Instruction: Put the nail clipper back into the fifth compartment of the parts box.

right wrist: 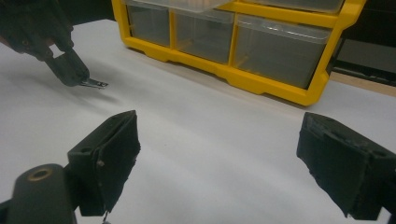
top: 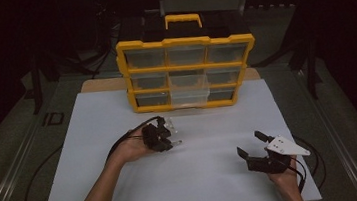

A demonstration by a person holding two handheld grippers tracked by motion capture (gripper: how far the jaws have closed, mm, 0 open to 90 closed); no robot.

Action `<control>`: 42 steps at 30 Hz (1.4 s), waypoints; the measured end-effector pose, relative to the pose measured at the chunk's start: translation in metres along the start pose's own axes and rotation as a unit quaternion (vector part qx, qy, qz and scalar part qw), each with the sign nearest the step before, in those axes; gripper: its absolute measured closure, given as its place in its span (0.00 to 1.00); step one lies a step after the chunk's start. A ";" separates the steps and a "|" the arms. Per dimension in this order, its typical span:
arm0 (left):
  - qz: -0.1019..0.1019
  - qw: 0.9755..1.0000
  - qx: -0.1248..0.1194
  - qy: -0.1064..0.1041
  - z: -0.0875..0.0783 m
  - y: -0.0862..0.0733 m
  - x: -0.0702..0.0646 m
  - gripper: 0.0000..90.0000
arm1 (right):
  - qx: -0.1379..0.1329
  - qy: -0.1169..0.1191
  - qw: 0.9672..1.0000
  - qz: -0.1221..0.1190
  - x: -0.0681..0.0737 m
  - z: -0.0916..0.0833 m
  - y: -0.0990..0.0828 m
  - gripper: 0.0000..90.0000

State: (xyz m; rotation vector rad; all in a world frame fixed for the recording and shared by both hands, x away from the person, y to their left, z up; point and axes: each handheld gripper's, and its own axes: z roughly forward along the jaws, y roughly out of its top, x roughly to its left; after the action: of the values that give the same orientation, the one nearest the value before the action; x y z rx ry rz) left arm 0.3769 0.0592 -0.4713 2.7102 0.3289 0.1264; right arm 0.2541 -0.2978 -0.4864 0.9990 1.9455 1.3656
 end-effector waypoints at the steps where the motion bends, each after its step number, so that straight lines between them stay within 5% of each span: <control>1: 0.000 1.000 0.000 0.000 0.000 0.000 0.000 0.89 | 0.000 0.000 1.000 0.000 0.000 0.000 0.000 0.14; 42: 0.014 0.999 -0.046 0.017 -0.052 0.014 0.001 0.89 | -0.005 0.001 1.000 0.001 -0.001 -0.001 0.000 0.14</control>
State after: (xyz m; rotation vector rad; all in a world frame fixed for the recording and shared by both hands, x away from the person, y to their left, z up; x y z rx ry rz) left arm 0.3740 0.0672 -0.4176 2.6253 0.2883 0.1902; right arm 0.2538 -0.2987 -0.4861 0.9951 1.9379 1.3767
